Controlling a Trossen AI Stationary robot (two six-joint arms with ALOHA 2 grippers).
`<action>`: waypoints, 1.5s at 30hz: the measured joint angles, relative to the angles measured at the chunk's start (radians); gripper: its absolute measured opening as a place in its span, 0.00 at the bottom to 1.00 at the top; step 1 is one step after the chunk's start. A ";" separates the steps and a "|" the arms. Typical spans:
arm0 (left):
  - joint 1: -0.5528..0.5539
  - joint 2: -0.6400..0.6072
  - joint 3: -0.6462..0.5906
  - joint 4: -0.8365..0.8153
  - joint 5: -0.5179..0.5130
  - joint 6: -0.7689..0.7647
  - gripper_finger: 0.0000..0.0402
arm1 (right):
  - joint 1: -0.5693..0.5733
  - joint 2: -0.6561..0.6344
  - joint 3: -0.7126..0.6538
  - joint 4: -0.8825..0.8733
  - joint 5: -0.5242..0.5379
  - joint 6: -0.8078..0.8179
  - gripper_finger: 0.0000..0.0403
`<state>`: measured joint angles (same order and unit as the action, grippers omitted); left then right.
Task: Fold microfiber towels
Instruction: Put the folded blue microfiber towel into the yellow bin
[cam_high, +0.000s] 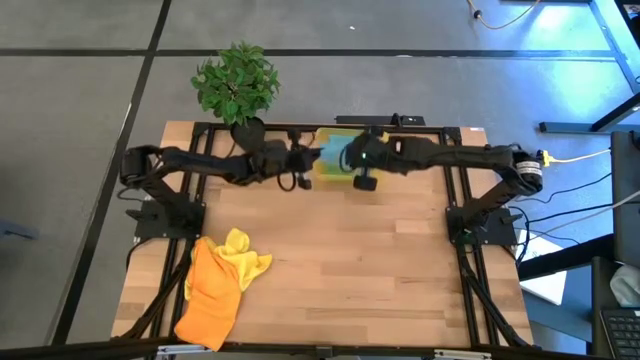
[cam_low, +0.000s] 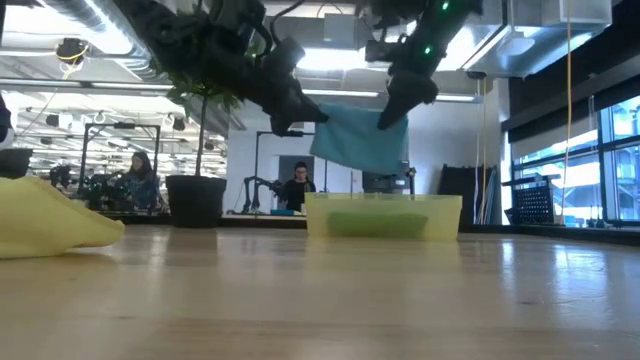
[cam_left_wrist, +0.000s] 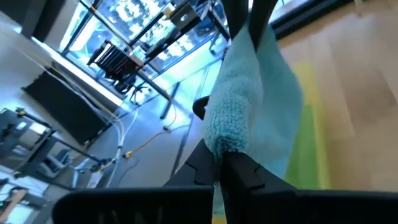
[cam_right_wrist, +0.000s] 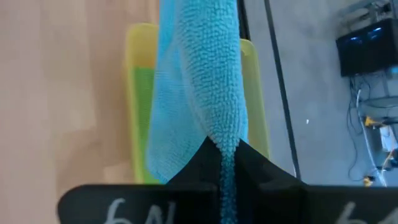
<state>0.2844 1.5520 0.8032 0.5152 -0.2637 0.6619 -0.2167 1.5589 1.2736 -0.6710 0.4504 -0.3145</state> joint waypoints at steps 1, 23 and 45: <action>0.024 0.000 0.000 0.007 0.038 -0.003 0.00 | -0.028 0.002 0.000 0.010 -0.023 -0.010 0.03; 0.189 0.251 0.144 0.118 0.251 -0.042 0.00 | -0.282 0.007 -0.106 0.205 -0.171 -0.162 0.03; 0.298 0.418 0.273 0.071 0.382 -0.050 0.00 | -0.403 0.007 -0.263 0.434 -0.294 -0.218 0.03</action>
<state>0.5827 1.9705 1.0758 0.5863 0.1181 0.6121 -0.6193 1.5661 1.0107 -0.2374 0.1566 -0.5328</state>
